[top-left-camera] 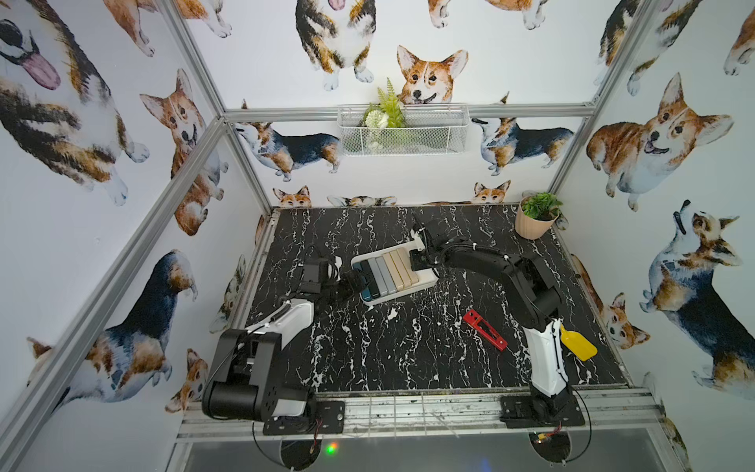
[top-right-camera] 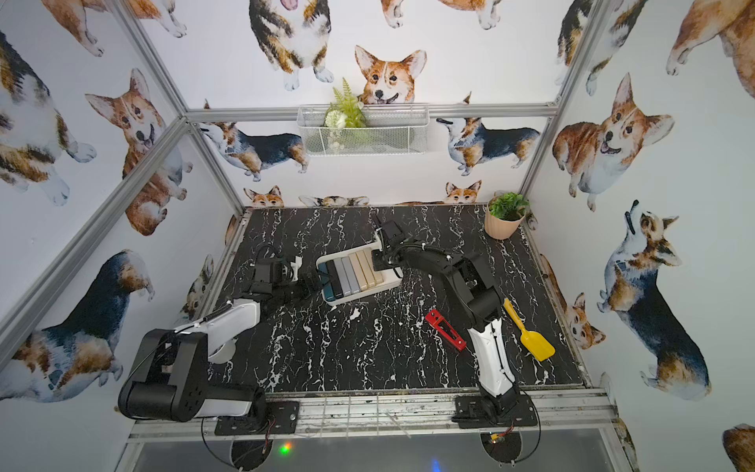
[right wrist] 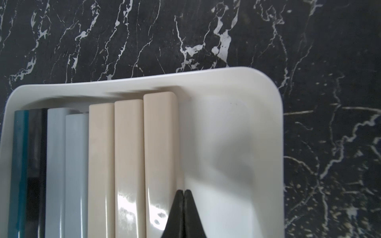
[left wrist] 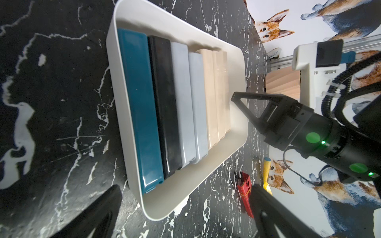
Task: Put the pruning pliers into the storage box
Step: Place the pruning pliers in the storage box.
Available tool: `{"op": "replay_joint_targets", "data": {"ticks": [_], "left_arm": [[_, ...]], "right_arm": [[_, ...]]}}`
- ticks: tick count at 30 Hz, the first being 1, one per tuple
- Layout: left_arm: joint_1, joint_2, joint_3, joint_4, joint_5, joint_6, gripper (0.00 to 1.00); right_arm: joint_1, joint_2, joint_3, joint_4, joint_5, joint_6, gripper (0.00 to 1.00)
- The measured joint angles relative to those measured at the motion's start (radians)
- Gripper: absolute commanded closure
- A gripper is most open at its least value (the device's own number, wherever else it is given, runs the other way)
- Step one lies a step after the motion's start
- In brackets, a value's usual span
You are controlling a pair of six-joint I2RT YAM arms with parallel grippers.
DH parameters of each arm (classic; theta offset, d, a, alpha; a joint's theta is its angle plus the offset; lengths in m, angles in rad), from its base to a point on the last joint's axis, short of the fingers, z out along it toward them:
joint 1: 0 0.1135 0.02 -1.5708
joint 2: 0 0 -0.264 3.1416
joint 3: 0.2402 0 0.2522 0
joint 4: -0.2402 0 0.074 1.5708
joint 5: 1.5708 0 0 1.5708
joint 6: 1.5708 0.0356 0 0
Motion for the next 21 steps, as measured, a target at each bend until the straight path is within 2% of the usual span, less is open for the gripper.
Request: {"op": "replay_joint_targets", "data": {"ticks": [7,12,16,21], "left_arm": [[0.000,-0.013,0.000,-0.001,0.000,0.000,0.00],[0.000,-0.037,0.000,-0.008,0.000,0.001,0.00],[0.001,-0.048,0.000,-0.014,0.002,0.002,0.00],[0.001,-0.056,0.000,-0.019,0.008,0.001,0.00]], "right_arm": [[0.000,-0.051,-0.024,-0.006,0.003,-0.008,0.61],[0.000,-0.106,-0.076,-0.006,0.005,-0.008,0.54],[0.000,-0.175,-0.118,-0.010,0.011,-0.008,0.44],[-0.001,-0.259,-0.163,-0.028,0.029,-0.032,0.38]]}}
